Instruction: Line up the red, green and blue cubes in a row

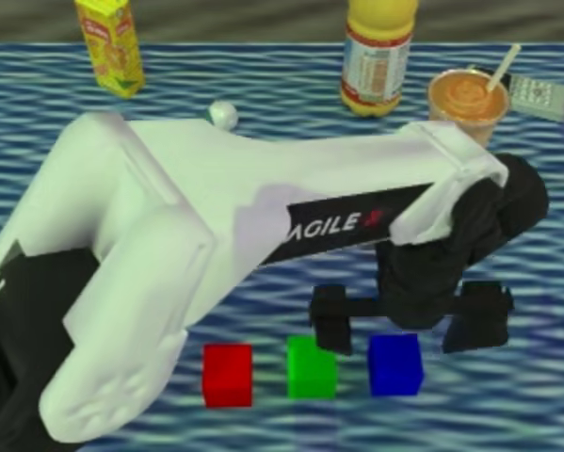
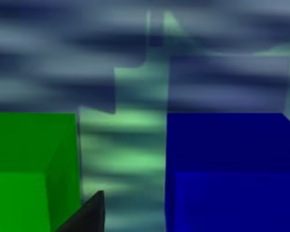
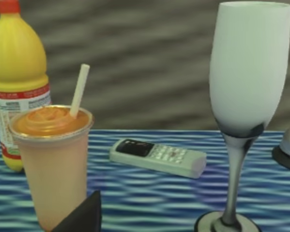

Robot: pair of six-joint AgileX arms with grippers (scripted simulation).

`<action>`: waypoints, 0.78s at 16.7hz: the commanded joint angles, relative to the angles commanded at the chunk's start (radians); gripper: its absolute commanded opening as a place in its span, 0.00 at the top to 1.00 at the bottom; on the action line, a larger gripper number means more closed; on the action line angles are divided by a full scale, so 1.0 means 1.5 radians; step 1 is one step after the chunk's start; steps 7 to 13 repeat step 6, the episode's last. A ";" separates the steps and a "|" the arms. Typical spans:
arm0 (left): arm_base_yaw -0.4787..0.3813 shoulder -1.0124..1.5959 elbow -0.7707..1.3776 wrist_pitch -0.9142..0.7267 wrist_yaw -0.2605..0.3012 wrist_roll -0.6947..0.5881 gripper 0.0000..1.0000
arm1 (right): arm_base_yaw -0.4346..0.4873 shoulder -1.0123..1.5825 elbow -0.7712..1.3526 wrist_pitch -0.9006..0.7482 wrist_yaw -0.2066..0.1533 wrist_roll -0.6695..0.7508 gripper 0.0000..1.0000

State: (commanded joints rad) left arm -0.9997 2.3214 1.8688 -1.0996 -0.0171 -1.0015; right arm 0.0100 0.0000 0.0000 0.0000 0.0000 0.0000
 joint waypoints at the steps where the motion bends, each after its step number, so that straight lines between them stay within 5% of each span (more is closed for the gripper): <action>1: 0.001 -0.006 0.017 -0.024 0.000 0.000 0.00 | 0.000 0.000 0.000 0.000 0.000 0.000 0.00; 13: 0.007 -0.028 0.082 -0.112 0.000 0.000 0.00 | 0.000 0.000 0.000 0.000 0.000 0.000 0.00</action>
